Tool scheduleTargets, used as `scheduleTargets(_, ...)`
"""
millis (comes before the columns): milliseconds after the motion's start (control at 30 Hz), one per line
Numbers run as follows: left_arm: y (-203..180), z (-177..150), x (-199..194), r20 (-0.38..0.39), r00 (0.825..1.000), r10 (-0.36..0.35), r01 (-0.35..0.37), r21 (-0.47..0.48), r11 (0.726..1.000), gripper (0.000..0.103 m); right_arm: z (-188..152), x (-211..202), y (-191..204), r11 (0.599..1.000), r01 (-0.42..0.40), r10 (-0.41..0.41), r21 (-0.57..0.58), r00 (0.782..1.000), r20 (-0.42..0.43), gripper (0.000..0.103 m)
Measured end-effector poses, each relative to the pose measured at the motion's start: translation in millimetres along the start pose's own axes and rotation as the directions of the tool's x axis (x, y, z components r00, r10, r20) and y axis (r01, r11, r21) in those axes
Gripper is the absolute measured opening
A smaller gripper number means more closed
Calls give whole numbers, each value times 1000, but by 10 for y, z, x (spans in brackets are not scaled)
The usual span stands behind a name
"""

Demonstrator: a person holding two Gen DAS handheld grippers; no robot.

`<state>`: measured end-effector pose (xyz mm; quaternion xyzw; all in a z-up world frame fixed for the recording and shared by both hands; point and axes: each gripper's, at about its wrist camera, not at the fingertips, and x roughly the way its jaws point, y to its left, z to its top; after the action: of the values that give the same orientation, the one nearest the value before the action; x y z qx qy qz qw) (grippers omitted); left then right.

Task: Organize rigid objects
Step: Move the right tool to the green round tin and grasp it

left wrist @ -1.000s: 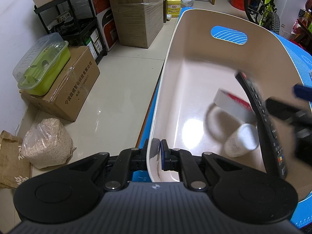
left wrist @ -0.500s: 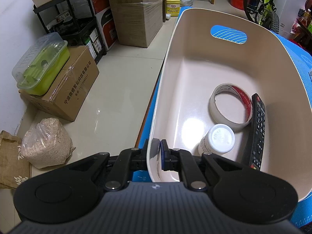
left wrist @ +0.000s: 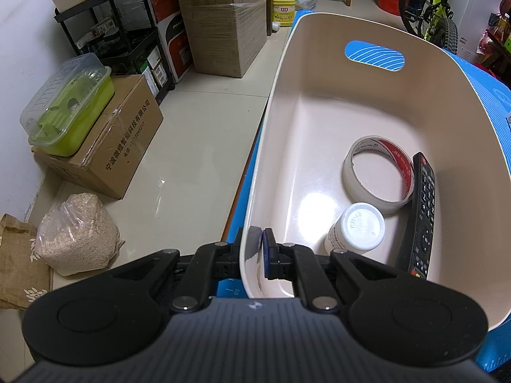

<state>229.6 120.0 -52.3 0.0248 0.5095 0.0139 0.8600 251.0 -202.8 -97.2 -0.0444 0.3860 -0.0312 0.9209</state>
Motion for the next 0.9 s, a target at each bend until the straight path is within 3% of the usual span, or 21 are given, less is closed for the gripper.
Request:
scheduleTargets(633, 4, -7, 3, -1, 1000, 6, -6, 12, 1000, 12, -124, 318, 92, 994, -84, 83, -63, 996, -25, 71)
scheduleTargets(800, 1, -7, 2, -1, 1000, 9, -9, 15, 1000, 12, -140, 368, 88, 993, -100, 99, -64, 995, -26, 65)
scheduleTargets(900, 5, -4, 2, -1, 1000, 9, -9, 15, 1000, 12, -149, 363, 82, 990, -125, 124, -59, 992, -26, 55)
